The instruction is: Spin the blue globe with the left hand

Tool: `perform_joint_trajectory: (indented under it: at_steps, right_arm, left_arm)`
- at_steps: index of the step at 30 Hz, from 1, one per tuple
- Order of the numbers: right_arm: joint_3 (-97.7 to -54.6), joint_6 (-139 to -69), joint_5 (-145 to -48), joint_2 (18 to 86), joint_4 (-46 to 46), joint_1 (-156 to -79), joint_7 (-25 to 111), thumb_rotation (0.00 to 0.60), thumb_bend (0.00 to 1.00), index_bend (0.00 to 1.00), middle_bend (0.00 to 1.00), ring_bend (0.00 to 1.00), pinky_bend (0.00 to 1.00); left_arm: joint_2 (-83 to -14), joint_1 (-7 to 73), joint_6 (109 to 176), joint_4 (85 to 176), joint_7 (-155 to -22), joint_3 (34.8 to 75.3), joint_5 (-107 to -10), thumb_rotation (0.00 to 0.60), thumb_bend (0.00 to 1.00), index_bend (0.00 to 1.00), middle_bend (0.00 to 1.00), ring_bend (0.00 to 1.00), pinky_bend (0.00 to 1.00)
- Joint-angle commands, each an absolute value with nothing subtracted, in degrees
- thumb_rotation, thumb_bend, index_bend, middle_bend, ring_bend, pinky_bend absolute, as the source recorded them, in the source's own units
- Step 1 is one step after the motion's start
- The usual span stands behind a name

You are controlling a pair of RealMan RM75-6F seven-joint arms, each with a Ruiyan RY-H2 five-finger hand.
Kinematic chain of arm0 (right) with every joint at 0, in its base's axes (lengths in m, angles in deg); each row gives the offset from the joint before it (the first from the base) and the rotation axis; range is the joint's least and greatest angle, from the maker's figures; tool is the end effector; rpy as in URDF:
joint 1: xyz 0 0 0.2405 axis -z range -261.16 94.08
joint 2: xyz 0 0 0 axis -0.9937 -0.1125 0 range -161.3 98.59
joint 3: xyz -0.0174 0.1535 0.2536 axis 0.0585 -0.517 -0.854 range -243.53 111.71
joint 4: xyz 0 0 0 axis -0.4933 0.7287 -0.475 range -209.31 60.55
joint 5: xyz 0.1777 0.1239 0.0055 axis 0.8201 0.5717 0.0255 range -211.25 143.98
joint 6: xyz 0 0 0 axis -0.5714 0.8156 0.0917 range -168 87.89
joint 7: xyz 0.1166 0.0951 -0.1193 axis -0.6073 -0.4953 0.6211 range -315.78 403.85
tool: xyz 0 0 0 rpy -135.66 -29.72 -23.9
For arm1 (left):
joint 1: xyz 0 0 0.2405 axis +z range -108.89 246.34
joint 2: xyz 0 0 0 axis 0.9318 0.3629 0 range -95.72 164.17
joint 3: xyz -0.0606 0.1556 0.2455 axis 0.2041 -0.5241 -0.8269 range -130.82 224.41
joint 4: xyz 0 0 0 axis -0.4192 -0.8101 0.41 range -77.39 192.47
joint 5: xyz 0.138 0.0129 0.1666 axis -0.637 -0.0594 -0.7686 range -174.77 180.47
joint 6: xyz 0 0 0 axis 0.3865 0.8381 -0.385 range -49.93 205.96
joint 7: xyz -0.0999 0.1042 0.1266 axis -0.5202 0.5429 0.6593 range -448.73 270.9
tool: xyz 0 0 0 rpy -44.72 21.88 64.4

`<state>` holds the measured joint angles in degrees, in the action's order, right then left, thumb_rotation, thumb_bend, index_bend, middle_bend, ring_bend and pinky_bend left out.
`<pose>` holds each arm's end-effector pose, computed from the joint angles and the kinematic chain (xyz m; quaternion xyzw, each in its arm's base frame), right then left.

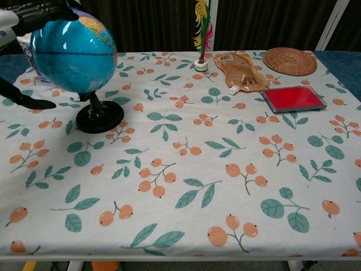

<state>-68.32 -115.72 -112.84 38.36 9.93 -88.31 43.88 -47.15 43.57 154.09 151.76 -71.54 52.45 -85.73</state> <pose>-0.4053 -0.2280 0.1286 0.5889 -0.4538 0.3075 0.5939 -0.1957 0.3253 0.0426 -0.6989 -0.2877 -0.4703 0.4556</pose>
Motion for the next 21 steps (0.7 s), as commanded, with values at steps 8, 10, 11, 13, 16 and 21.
perform_joint_trajectory:
  at_steps: [8, 10, 11, 13, 16, 21]
  right_arm:
    - [-68.3, -115.7, -112.8, 38.3, 10.1, -88.3, 44.1, 0.6, 0.34, 0.0, 0.0, 0.0, 0.0]
    - [-68.3, -115.7, -112.9, 38.3, 10.1, -88.3, 44.2, 0.6, 0.34, 0.0, 0.0, 0.0, 0.0]
    - [-68.3, -115.8, -112.8, 38.3, 10.1, -88.3, 44.2, 0.6, 0.34, 0.0, 0.0, 0.0, 0.0]
    - [-68.3, -115.7, -112.8, 38.3, 10.2, -88.3, 44.3, 0.6, 0.34, 0.0, 0.0, 0.0, 0.0]
    - [-68.3, -115.8, -112.8, 38.3, 10.3, -88.3, 44.4, 0.6, 0.34, 0.0, 0.0, 0.0, 0.0]
    - [-68.3, -115.8, -112.7, 38.3, 10.4, -88.3, 44.6, 0.6, 0.34, 0.0, 0.0, 0.0, 0.0]
  left_arm:
    - [-45.4, 45.4, 155.3, 151.1, -73.0, 52.1, -84.2, 0.6, 0.0, 0.02, 0.0, 0.0, 0.0]
    - [-44.9, 45.7, 155.3, 151.1, -73.4, 52.0, -83.8, 0.6, 0.0, 0.02, 0.0, 0.0, 0.0]
    - [-44.7, 45.8, 155.3, 150.9, -73.6, 52.0, -83.5, 0.6, 0.0, 0.02, 0.0, 0.0, 0.0]
    - [-44.4, 46.1, 155.5, 150.4, -74.4, 52.1, -83.1, 0.6, 0.0, 0.02, 0.0, 0.0, 0.0]
    - [-43.9, 46.7, 156.1, 149.6, -75.4, 52.4, -82.3, 0.6, 0.0, 0.02, 0.0, 0.0, 0.0]
    - [-43.2, 47.6, 156.9, 148.9, -76.5, 52.8, -81.3, 0.6, 0.0, 0.02, 0.0, 0.0, 0.0]
